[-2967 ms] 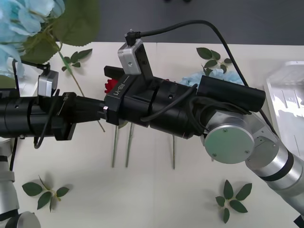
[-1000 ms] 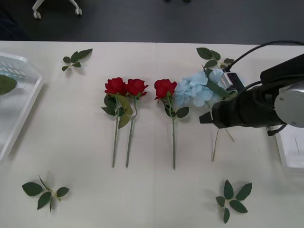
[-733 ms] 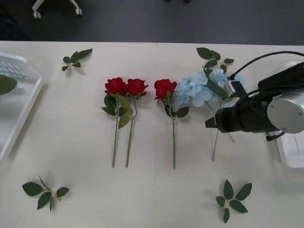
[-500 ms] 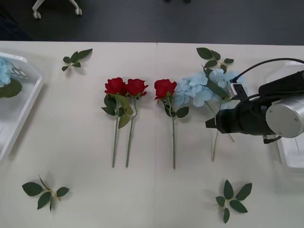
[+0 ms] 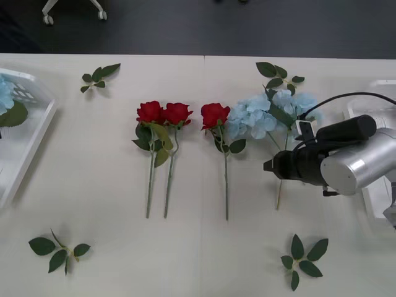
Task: Put the red flowers into the right box and the blue flowers into the left box
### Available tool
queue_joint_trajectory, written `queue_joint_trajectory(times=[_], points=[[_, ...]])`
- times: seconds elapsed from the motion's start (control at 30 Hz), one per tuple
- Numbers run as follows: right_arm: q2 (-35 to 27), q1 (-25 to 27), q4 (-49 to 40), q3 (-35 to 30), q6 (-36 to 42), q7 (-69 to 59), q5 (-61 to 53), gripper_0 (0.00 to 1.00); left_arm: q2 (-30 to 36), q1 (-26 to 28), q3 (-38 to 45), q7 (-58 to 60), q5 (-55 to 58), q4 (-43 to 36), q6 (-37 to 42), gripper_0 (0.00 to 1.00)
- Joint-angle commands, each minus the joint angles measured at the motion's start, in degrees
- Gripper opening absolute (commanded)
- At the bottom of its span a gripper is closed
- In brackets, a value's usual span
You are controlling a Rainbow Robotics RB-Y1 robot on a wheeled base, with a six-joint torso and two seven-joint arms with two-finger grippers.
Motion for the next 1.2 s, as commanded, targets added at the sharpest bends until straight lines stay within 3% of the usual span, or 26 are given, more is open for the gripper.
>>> queue_joint_trajectory(times=[0.03,0.23,0.43,0.67,0.77,0.93,1.2], points=[[3.3,-3.0,3.0,-0.3,-0.9,-2.5,2.2,1.00,1.4,1.1,-3.7,13.3,3.9,-6.1,-0.3,1.00],[4.4,-5.1,6.1,-0.3,-1.6,-2.6,3.7,1.00,0.9,0.9,-12.6,28.3,-4.0,-15.3,-0.2,1.00],[4.3,-5.2,6.6,-0.4,-2.6,-2.2,4.0,1.00,-5.2,-0.8,-19.1,39.1,-12.9,-21.4,0.1,1.00],[3.9,-5.1,6.5,0.1,-2.6,-2.2,5.3,0.98,-12.6,-8.8,-24.7,41.2,-24.2,-22.2,11.3,1.00],[3.7,-5.2,6.6,0.7,-2.6,-2.1,6.2,0.50,-14.3,-11.7,-28.3,42.0,-28.9,-22.1,14.9,1.00],[3.6,-5.1,6.5,1.5,-2.6,-2.1,7.8,0.00,-16.6,-15.7,-35.6,45.8,-35.5,-18.5,15.4,1.00],[3.4,-5.1,6.6,1.5,-2.6,-2.1,8.1,0.00,-17.4,-24.2,-45.8,52.0,-40.0,-6.8,15.1,1.00]])
